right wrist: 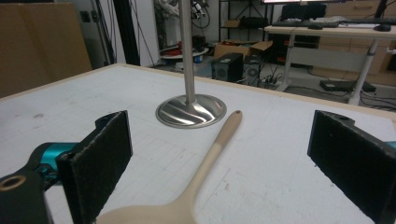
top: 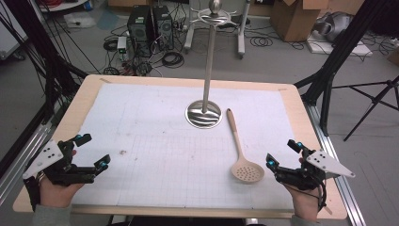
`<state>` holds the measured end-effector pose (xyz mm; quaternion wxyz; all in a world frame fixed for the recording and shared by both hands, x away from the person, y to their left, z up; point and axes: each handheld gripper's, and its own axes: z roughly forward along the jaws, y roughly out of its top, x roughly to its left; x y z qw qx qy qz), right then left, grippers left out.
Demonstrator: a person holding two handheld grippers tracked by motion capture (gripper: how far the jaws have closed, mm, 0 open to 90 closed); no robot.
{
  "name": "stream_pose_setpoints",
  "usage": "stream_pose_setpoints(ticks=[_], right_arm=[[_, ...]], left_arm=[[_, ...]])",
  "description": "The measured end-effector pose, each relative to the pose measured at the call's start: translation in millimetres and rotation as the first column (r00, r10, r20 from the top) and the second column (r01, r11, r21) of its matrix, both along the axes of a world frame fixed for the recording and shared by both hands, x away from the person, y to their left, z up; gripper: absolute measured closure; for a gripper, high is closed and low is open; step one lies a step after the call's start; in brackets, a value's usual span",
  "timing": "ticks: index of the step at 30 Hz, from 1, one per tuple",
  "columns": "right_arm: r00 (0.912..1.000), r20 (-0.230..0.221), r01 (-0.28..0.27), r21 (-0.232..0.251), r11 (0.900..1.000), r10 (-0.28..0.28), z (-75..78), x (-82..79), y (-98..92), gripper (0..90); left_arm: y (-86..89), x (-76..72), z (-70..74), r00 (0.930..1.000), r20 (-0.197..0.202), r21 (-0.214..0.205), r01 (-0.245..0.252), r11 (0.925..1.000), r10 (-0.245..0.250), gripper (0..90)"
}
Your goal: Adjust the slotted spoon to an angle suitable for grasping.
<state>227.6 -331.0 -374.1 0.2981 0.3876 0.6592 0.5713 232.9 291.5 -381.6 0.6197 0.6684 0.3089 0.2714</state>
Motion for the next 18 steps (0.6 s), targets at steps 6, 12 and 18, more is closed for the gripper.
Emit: stream_pose_setpoints(ticks=[6, 12, 18], right_arm=[[1.0000, 0.007, -0.006, 0.002, 1.0000, 0.006, 2.3, 6.5, 6.2, 5.4], [0.9999, 0.003, -0.014, 0.009, 0.9999, 0.014, 9.5, 15.8, 11.2, 5.4], [0.9944, -0.014, -0.105, -0.006, 0.9945, 0.105, 14.2, 31.9, 21.6, 5.4]], left_arm=[[3.4, -1.7, -0.6, 0.9999, -0.007, 0.002, -0.010, 0.9999, 0.010, 1.8], [5.4, -3.1, -0.5, 0.9998, -0.007, 0.003, -0.019, 0.9998, 0.019, 1.8], [1.6, -3.8, 3.1, 1.0000, 0.004, -0.005, 0.002, 1.0000, -0.002, 1.8]])
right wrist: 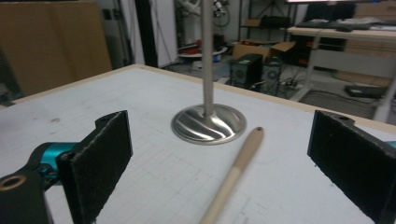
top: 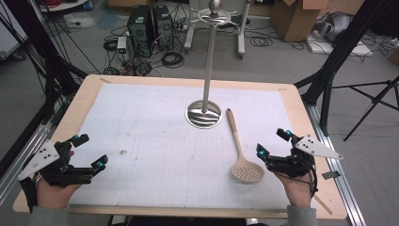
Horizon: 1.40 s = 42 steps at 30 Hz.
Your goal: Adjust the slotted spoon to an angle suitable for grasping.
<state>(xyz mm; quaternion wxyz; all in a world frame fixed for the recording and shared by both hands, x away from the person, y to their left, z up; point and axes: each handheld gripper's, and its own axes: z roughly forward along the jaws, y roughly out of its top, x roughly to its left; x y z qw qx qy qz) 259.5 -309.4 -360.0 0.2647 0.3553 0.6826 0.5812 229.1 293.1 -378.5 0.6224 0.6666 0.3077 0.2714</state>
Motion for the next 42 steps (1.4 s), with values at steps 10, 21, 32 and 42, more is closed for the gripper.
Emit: stream_pose_setpoints(ticks=[10, 21, 32, 42], right_arm=[[0.9980, -0.053, -0.036, -0.028, 0.9990, 0.034, 3.4, 25.2, 13.2, 5.5], [0.9857, -0.148, -0.085, -0.032, 0.9959, 0.079, -7.7, 48.6, 13.3, 21.8], [0.9861, -0.158, -0.064, -0.081, 0.9946, 0.051, -16.2, 63.5, 14.5, 38.0], [0.9864, -0.160, -0.056, -0.118, 0.9915, 0.037, -21.8, 70.0, 17.9, 53.8]], left_arm=[[-1.1, 3.5, -5.4, 0.9997, -0.023, 0.009, -0.002, 1.0000, 0.002, 1.8], [-1.3, 0.6, -3.4, 0.9998, -0.019, -0.001, 0.007, 1.0000, -0.007, 1.8], [3.3, 1.4, -10.2, 0.9987, -0.049, 0.006, -0.014, 0.9999, 0.015, 1.8], [1.3, 1.0, -12.9, 0.9982, -0.059, 0.017, -0.011, 0.9998, 0.012, 1.8]])
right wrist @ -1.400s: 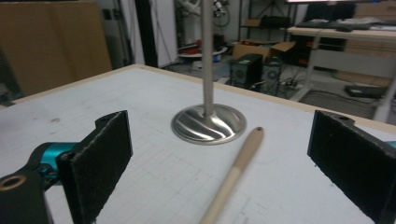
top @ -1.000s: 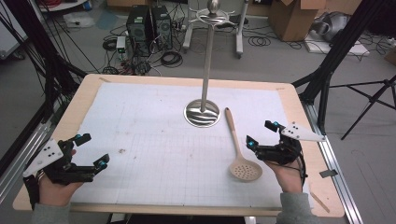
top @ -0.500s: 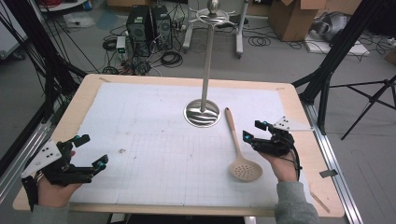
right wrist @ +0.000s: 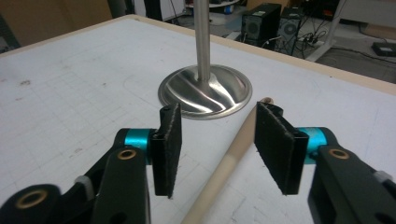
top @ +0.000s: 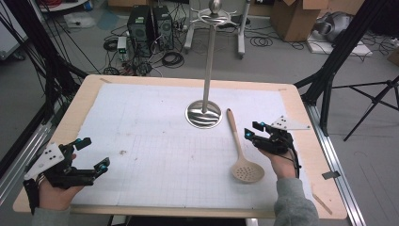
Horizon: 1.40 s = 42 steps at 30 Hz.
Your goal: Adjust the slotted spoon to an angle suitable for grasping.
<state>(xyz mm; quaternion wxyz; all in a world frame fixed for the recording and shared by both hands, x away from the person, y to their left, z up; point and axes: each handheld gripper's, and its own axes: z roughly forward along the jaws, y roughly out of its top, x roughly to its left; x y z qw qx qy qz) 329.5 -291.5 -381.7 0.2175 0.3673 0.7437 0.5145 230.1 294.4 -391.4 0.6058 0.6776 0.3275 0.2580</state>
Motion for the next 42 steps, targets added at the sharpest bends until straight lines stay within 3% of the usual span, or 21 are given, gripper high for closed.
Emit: stream_pose_setpoints(ticks=[8, 13, 19, 33, 39, 42], right_arm=[[0.9998, -0.017, -0.012, -0.052, 0.9986, 0.011, -5.8, 3.7, 6.0, 71.7], [0.9994, -0.024, -0.024, -0.058, 0.9980, 0.023, -7.7, 5.4, 7.9, 77.1], [0.9973, -0.066, -0.038, -0.084, 0.9958, 0.032, -15.2, 9.5, 11.7, 88.8], [0.9930, -0.106, -0.062, -0.100, 0.9930, 0.051, -32.1, 23.4, 7.9, 89.7], [0.9846, -0.169, -0.062, -0.106, 0.9925, 0.044, -44.4, 34.2, 6.3, 90.0], [0.9834, -0.173, -0.074, -0.112, 0.9909, 0.054, -46.8, 36.5, 6.6, 90.0]], left_arm=[[-0.6, 0.4, -1.7, 1.0000, -0.005, 0.005, 0.002, 1.0000, -0.002, 1.8], [-1.7, 0.3, -2.3, 1.0000, -0.008, 0.009, 0.006, 0.9999, -0.005, 1.8], [-1.5, -2.2, -1.0, 1.0000, 0.001, 0.008, 0.006, 0.9999, -0.006, 1.8], [-0.8, -5.0, -5.2, 0.9997, -0.022, 0.018, 0.006, 0.9998, -0.006, 1.8], [-0.3, -7.0, -5.9, 0.9997, -0.021, 0.020, 0.008, 0.9998, -0.008, 1.8], [0.3, -6.8, -7.8, 0.9996, -0.029, 0.021, 0.005, 0.9998, -0.005, 1.8]])
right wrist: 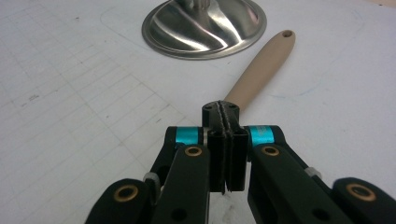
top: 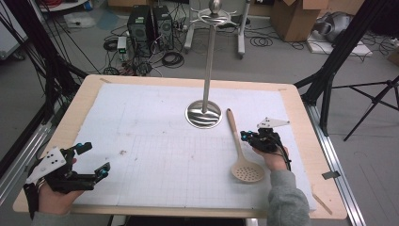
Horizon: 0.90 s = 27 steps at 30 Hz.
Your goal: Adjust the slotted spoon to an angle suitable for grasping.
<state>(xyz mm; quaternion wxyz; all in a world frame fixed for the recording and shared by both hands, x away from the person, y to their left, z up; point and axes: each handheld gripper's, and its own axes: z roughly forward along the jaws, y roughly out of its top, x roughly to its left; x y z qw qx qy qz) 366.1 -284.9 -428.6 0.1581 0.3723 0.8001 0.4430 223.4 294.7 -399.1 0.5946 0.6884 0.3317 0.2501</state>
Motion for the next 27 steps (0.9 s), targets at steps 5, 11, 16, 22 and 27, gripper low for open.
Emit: stream_pose_setpoints(ticks=[5, 11, 16, 22, 27], right_arm=[[0.9997, -0.024, -0.009, -0.004, 1.0000, 0.009, -4.1, 3.0, -2.1, 90.0], [0.9985, -0.053, -0.016, -0.029, 0.9995, 0.014, -9.1, 5.7, -0.7, 90.0], [0.9969, -0.073, -0.033, -0.052, 0.9981, 0.030, -12.2, 6.6, 1.3, 90.0], [0.9949, -0.084, -0.061, -0.058, 0.9964, 0.056, -13.2, 5.9, 3.1, 90.0], [0.9929, -0.092, -0.080, -0.057, 0.9952, 0.075, -13.5, 4.6, 5.5, 90.0]], left_arm=[[0.6, -0.1, -1.9, 1.0000, -0.006, 0.004, -0.004, 1.0000, 0.004, 1.8], [0.1, -0.5, -3.4, 0.9999, -0.013, 0.008, -0.006, 0.9999, 0.006, 1.8], [-0.1, -0.5, -4.6, 0.9998, -0.017, 0.011, -0.008, 0.9999, 0.008, 1.8], [1.7, -0.4, -5.9, 0.9997, -0.021, 0.013, -0.013, 0.9998, 0.014, 1.8], [2.3, -0.4, -6.5, 0.9996, -0.024, 0.015, -0.016, 0.9998, 0.017, 1.8]])
